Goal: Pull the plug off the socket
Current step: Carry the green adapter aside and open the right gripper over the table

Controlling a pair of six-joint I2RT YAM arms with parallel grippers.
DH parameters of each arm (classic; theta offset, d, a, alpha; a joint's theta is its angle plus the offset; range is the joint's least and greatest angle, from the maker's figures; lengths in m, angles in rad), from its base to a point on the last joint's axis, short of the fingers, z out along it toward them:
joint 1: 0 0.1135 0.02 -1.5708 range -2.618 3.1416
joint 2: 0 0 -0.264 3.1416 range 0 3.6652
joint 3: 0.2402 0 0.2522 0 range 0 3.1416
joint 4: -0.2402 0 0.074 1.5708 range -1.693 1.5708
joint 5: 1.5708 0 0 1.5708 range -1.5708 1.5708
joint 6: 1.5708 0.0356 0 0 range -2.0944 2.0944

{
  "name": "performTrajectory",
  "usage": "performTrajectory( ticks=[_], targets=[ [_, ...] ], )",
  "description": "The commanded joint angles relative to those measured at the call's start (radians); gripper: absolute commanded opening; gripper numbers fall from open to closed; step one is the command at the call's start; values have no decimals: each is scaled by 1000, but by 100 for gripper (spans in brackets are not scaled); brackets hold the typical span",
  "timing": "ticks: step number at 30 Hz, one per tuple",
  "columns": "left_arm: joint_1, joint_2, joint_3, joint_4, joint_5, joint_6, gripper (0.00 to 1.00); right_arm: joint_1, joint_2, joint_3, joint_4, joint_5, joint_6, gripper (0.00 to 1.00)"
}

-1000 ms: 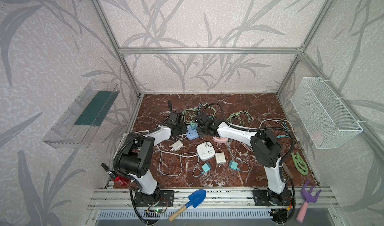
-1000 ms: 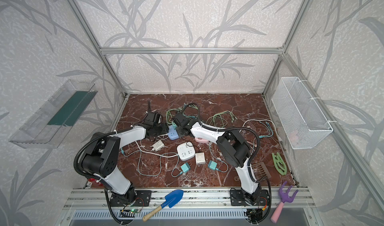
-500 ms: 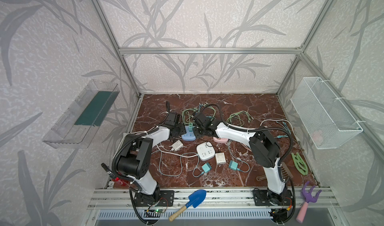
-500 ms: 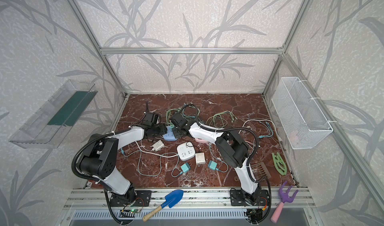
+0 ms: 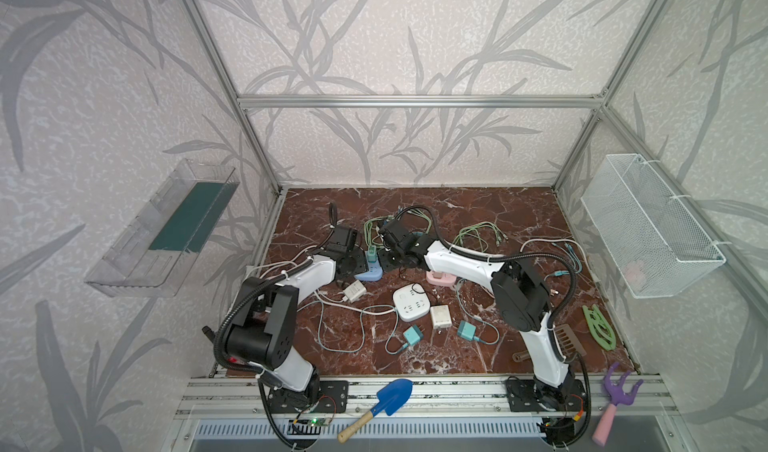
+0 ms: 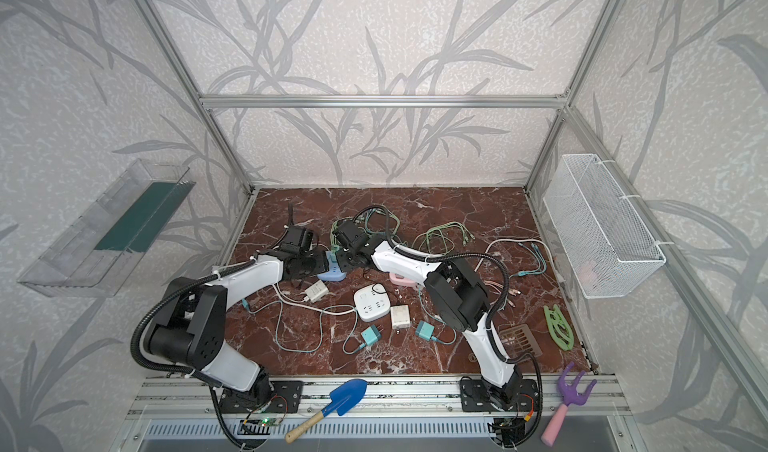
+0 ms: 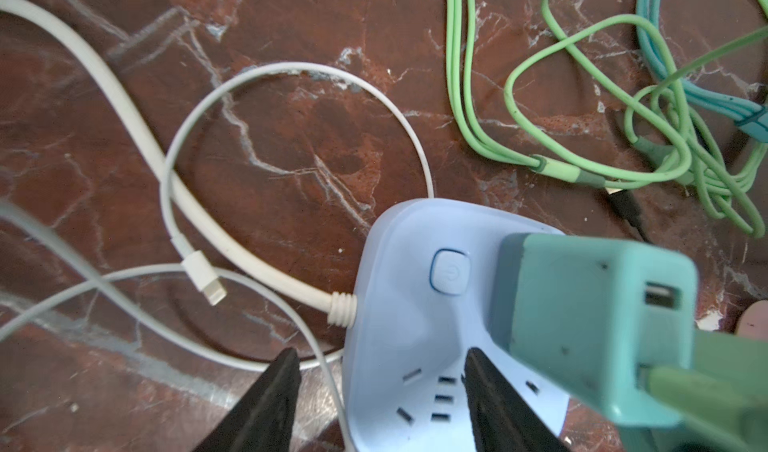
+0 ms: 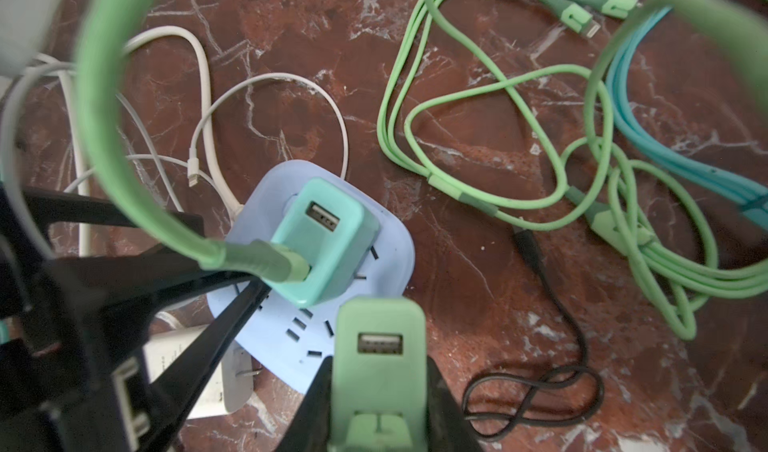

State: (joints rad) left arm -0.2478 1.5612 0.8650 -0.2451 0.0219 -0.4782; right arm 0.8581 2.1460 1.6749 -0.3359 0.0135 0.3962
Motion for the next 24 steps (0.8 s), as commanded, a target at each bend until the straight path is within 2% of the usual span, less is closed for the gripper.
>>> performTrajectory(
  ticks=[1,11,24],
  targets=[
    [1,-71,-20,-32,-35,19,65,-32,-59,-45,10,-72,18,10],
    [-15,-154,-24,-46,-23,48,65,-55,-62,-92,-3,-202,35,13],
    [-101,-186,6,-63,-108,81,65,-91,-32,-75,-77,-295,51,21]
  ],
)
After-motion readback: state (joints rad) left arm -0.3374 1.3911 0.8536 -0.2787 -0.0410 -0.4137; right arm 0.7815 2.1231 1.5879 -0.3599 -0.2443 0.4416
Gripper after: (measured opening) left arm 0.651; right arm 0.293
